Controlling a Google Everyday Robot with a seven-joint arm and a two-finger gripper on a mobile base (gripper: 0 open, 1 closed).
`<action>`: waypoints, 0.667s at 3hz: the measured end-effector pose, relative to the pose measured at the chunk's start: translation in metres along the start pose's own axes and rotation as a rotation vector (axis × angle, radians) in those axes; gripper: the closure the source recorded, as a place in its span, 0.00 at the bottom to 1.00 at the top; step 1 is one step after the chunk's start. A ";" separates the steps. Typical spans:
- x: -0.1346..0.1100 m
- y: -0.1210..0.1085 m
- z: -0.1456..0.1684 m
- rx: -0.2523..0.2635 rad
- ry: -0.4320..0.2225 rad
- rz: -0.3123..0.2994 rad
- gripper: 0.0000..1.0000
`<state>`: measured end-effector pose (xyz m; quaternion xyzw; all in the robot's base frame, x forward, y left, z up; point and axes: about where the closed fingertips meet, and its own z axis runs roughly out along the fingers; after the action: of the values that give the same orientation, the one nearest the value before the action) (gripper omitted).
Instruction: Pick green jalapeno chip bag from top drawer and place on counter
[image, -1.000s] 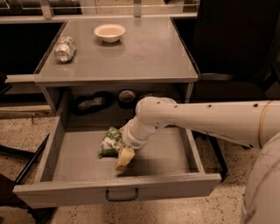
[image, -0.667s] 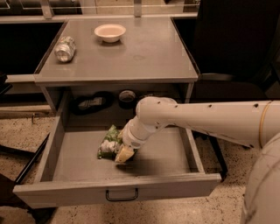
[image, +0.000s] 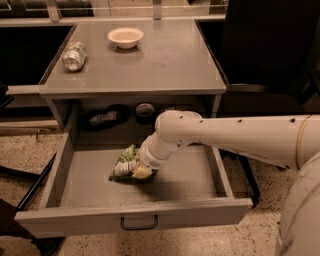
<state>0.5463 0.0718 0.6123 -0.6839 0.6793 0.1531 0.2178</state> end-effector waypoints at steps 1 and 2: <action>-0.003 -0.001 -0.005 0.000 0.000 0.000 1.00; -0.003 -0.001 -0.005 0.000 0.000 0.000 1.00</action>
Offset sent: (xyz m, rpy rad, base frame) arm 0.0133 0.0184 0.0585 -0.0531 -0.0499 0.1046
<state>0.5463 0.0718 0.6183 -0.6839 0.6793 0.1531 0.2178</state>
